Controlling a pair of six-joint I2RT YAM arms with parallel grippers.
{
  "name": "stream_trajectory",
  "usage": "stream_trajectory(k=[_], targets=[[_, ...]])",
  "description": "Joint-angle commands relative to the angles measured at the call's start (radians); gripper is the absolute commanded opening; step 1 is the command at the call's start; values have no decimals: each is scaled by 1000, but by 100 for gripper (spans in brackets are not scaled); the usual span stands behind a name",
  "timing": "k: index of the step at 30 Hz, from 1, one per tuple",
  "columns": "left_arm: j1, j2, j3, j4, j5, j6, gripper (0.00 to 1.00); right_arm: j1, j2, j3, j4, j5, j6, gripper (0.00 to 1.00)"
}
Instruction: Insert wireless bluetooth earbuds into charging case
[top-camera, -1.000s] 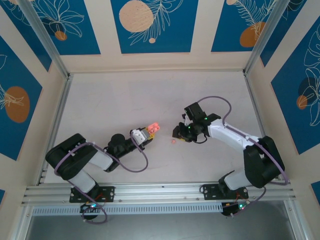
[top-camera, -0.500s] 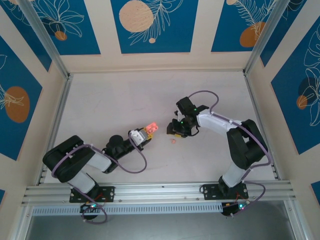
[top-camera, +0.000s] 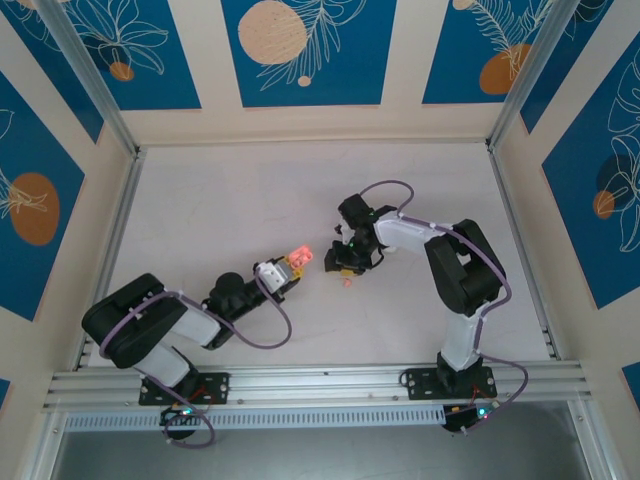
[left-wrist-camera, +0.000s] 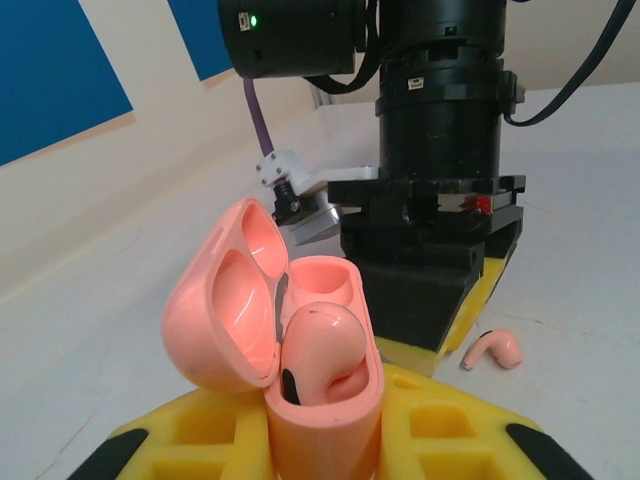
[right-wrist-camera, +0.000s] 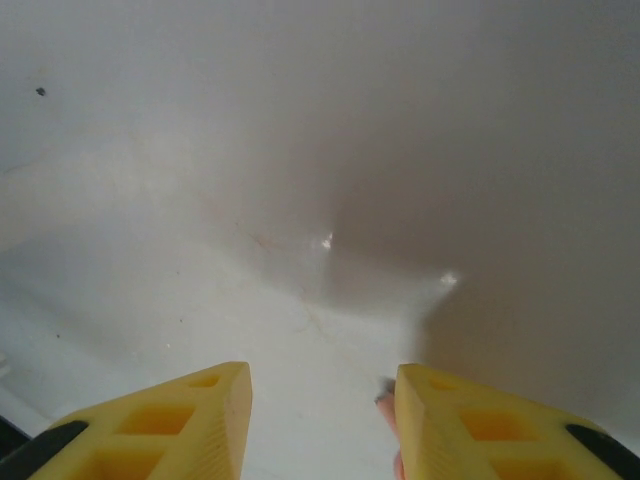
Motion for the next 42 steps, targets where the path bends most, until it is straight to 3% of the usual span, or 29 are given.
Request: stream_trajectory(k=[1,21,30,34,42], targets=[[-10,-27,-15,38,-20,0,22,19,20,32,-49,-30,-40,42],[-11,-25,-13,38,-12,1,22,78,-73,27,-209,-55,-165,35],[-11,-23,-10,38,-7,1,22,74,-183,-35,-228,-59,-118,35],[-11,-23,-8,38,-1,0,22,43,-160,-15,-257,10,-26,39],[-11,-35,-15,39,-9,3,22,22,-108,-36,-240,-13,63,45]])
